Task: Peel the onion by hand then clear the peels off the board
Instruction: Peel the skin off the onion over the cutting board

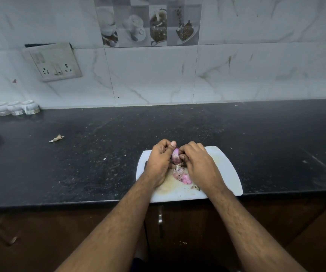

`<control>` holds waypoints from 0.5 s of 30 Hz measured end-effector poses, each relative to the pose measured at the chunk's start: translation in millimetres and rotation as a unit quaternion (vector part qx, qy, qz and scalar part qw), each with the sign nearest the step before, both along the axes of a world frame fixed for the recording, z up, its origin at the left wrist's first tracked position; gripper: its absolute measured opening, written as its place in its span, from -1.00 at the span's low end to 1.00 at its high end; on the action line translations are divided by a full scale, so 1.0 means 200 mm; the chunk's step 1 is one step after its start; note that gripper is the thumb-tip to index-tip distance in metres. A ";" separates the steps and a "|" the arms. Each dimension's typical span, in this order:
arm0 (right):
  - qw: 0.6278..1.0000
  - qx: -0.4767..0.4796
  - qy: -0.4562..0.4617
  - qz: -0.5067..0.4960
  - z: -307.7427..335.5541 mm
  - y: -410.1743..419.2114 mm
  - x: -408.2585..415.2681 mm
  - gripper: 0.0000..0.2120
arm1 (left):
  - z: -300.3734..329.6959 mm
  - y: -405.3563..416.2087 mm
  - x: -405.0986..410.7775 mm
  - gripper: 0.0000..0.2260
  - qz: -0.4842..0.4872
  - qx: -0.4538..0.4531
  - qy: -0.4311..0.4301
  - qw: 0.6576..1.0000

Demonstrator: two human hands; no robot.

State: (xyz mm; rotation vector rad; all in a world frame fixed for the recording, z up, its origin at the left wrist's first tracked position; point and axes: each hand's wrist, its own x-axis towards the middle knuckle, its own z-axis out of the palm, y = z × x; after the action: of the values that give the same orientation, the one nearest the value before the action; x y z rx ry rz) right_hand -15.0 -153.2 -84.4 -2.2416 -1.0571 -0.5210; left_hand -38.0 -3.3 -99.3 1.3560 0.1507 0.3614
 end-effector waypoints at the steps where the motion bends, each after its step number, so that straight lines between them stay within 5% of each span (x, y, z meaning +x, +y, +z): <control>1: 1.000 0.014 0.017 0.011 0.00 0.00 0.00 -0.90 | 0.00 0.00 0.00 -0.76 0.002 0.003 0.000 1.000; 8: 0.993 0.078 0.067 0.052 0.00 -0.02 0.00 -0.91 | 0.01 0.00 -0.01 -0.75 -0.013 0.011 -0.006 1.000; 15: 1.000 -0.013 0.000 -0.015 -0.01 0.00 0.01 -0.92 | 0.02 -0.01 -0.02 -0.77 -0.002 0.003 -0.003 1.000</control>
State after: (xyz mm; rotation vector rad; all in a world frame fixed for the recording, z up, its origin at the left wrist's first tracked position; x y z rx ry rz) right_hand -12.2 -153.3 -86.9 -2.2837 -1.0383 -0.5235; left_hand -42.9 -5.2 -94.5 1.3611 0.1415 0.3635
